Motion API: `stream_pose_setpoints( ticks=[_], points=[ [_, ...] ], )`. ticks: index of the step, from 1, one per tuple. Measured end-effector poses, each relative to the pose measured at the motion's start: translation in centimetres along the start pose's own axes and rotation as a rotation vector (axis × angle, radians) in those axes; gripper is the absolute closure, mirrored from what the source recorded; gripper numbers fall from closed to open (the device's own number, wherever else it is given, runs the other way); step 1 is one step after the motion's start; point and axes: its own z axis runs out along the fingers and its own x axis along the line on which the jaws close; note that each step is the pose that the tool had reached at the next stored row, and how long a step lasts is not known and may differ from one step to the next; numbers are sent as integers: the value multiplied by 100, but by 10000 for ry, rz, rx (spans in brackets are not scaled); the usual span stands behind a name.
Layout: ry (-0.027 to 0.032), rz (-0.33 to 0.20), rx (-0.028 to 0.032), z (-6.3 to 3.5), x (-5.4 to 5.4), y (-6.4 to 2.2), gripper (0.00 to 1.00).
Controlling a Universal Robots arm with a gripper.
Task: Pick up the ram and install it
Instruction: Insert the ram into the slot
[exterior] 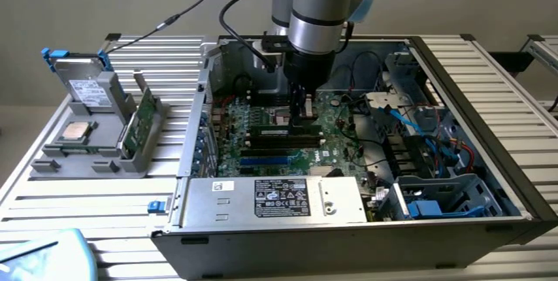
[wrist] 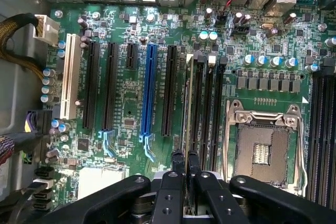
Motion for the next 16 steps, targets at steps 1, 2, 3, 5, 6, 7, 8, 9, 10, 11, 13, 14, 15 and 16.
stream_pose_setpoints(
  ticks=[1,2,3,5,6,7,8,9,10,11,13,14,15,16],
  points=[
    [21,2,10,8,-5,5,86],
    [40,5,14,16,-8,5,86],
    [52,5,15,24,-11,3,86],
    [72,8,16,40,-16,2,86],
    [80,9,16,47,-18,1,86],
    [88,8,16,55,-20,0,86],
    [97,10,15,62,-21,0,86],
    [106,11,15,69,-22,-1,86],
    [112,12,14,77,-24,-2,86],
    [125,13,14,92,-27,-3,86],
    [145,14,11,99,-29,-4,86],
    [145,14,13,103,-30,-5,86],
    [147,14,13,106,-31,-5,86],
    [151,16,12,107,-32,-7,86]
  ],
)
